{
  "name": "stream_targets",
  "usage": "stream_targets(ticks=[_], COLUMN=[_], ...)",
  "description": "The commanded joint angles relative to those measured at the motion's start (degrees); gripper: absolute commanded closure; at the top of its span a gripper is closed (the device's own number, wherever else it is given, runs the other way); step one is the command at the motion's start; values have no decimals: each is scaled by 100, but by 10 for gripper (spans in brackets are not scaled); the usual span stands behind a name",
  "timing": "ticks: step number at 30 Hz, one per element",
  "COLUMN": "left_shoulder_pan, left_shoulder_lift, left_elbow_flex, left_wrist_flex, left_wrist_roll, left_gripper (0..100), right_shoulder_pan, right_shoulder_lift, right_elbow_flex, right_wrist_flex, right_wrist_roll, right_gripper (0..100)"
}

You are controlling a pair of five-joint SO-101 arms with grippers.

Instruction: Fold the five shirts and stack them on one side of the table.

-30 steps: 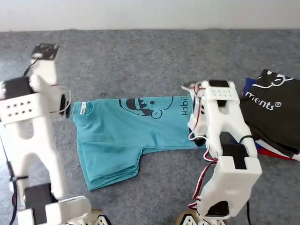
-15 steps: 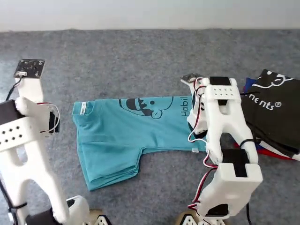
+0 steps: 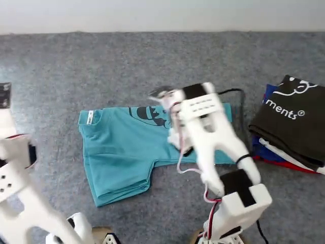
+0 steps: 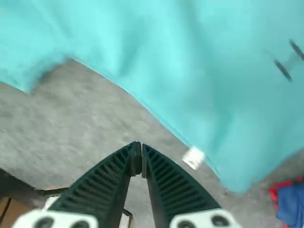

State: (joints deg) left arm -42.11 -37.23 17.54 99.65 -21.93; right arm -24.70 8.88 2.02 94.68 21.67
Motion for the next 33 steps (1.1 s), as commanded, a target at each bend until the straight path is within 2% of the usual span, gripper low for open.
stream_targets(ticks=[1, 6, 12, 16, 22, 33], left_shoulder_pan=[-677, -1310, -1459, -1459, -1433, -1424], left_shoulder_lift=[-132, -97, -97, -97, -97, -97], left_elbow_flex=[-13, 22, 119, 382, 673, 664], left_wrist_flex=[79, 79, 79, 70, -18, -53], left_wrist_roll=[-360, -686, -695, -686, -686, -677], left_gripper=[919, 919, 919, 919, 919, 919], right_shoulder_pan=[-857, -2009, -2862, -3345, -3969, -4479], right_shoulder_lift=[-268, 84, 734, 954, 1007, 1481], right_elbow_flex=[-308, -352, -352, -369, -642, -932], right_wrist_flex=[-268, -1165, -1930, -1771, -1156, -1262], right_wrist_roll=[-501, -941, -993, -941, -835, -809], right_gripper=[987, 984, 984, 973, 770, 764])
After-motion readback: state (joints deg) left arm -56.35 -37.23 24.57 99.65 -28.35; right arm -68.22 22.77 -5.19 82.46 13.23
